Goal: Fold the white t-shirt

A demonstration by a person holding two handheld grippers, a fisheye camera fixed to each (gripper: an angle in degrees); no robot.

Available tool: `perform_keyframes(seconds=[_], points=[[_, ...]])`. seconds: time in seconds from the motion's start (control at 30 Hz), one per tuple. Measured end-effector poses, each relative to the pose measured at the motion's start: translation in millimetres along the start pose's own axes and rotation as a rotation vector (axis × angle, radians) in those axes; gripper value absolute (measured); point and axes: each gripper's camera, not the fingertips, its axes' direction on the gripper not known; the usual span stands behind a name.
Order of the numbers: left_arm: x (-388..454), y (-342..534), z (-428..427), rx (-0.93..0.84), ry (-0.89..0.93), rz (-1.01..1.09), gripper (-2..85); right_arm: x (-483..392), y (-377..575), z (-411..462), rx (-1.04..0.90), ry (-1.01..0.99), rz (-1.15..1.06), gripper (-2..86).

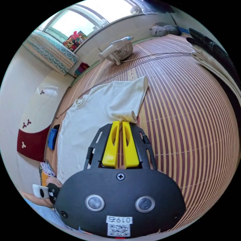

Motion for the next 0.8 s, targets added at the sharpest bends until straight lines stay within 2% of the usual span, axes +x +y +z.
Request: perform_keyframes(seconds=[0.17,0.33,0.43,0.6,0.8], points=[[-1.2,-3.6,2.6,0.01,-0.018,-0.006,1.0,7.7,0.4,-2.4,-0.01,-0.049,0.03,-0.5],[5.7,-11.8,5.4,-0.013,-0.059,0.074,1.0,5.8,-2.4,-15.6,0.057,0.0,-0.015,-0.6],[-0.7,-16.6,9.5,-0.019,-0.048,0.06,1.1,9.3,-9.3,-7.6,-0.016,0.014,-0.005,-0.6],[-14.4,-23.6,13.5,-0.007,-0.024,0.029,1.2,31.9,-6.6,-13.1,0.002,-0.102,0.061,-0.2],[-24.3,-36.1,18.8,-0.004,-0.042,0.028,1.1,35.2,-6.8,-20.5,-0.055,-0.11,0.044,2.4]])
